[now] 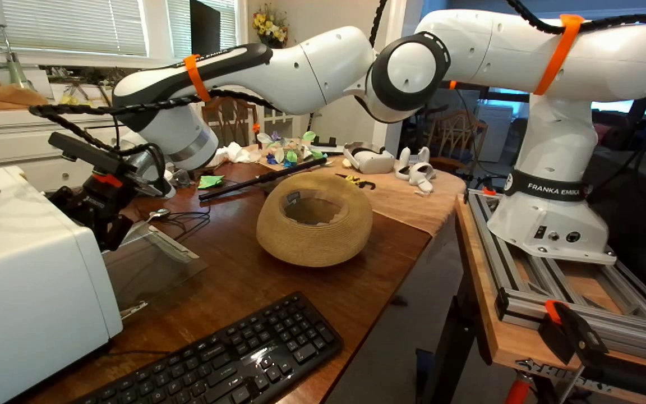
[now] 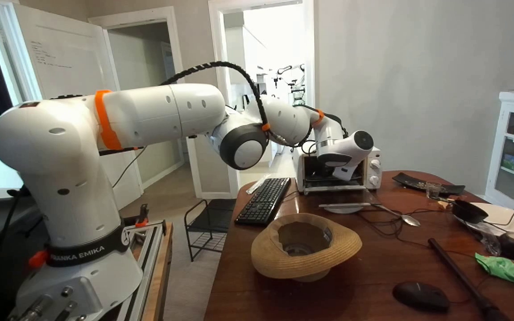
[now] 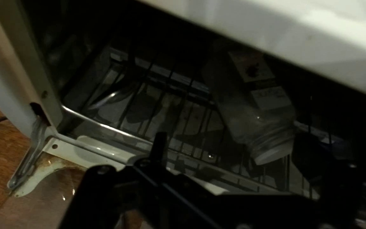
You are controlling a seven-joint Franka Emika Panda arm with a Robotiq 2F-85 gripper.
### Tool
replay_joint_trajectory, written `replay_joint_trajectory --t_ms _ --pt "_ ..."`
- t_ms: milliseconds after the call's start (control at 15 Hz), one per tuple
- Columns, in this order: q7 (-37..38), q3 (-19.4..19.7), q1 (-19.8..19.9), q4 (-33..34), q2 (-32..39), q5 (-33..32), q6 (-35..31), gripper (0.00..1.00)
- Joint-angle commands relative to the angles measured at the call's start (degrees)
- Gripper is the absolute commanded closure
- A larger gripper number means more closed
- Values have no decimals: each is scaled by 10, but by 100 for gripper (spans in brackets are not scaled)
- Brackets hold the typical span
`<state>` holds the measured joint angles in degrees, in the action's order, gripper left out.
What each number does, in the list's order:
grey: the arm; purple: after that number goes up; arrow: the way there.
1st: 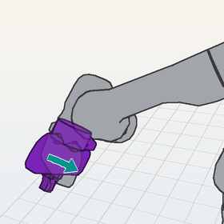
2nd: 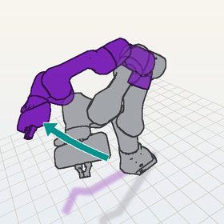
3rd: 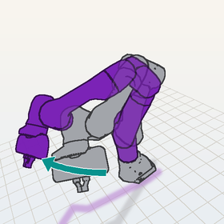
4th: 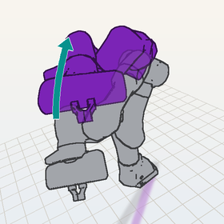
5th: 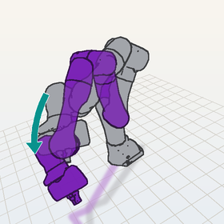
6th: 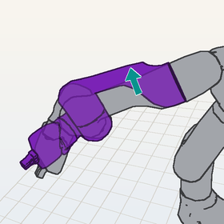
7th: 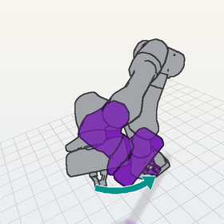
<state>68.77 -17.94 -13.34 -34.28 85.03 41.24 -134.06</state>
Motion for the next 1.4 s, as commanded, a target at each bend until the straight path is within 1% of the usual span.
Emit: replay_joint_trajectory --t_ms 0,200,400,600,867,1000,1200,1333 --pt "29 22 12 -25 -22 -14 49 0" --pt "31 35 26 -27 -33 -11 80 0" --pt "22 25 34 -14 -28 6 62 0" --pt "27 14 35 -10 -23 14 70 0" --pt "25 -18 28 -9 -13 23 85 0" --pt "25 -30 22 -10 -9 24 81 0" --pt "23 -41 13 -8 -2 20 74 0" --pt "32 -38 8 -11 -2 13 81 0"
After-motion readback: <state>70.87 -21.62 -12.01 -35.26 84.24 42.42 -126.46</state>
